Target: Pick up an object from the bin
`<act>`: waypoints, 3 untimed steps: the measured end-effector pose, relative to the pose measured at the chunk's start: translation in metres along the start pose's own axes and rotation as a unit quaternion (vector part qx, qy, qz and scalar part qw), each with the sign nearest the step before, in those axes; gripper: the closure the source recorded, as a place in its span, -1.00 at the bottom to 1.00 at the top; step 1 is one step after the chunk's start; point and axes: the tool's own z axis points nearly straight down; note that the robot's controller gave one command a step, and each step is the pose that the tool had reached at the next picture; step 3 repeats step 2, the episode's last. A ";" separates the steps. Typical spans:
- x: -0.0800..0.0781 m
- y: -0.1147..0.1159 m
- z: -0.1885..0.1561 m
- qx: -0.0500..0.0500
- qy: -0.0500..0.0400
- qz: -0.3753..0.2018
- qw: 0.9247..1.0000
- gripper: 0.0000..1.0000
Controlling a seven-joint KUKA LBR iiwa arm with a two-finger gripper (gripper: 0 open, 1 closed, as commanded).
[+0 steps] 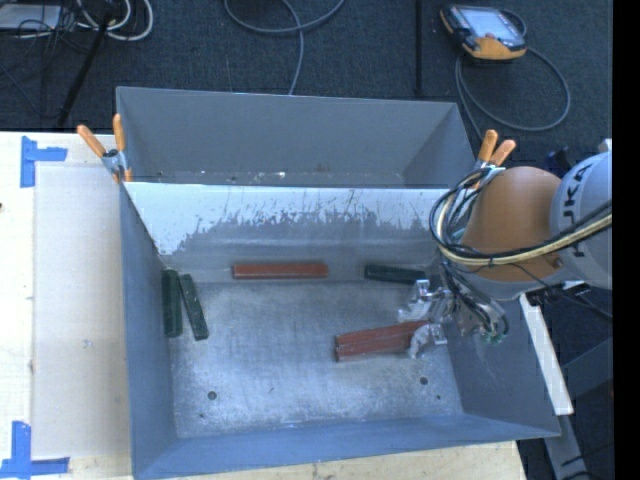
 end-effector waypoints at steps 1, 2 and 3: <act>0.009 0.010 -0.027 0.000 0.002 0.027 1.000 1.00; -0.006 0.027 -0.127 0.000 0.001 -0.003 1.000 1.00; -0.006 0.027 -0.127 0.000 0.001 -0.003 1.000 1.00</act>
Offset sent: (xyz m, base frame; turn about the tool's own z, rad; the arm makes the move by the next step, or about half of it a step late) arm 0.0042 0.0274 0.1280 -0.0064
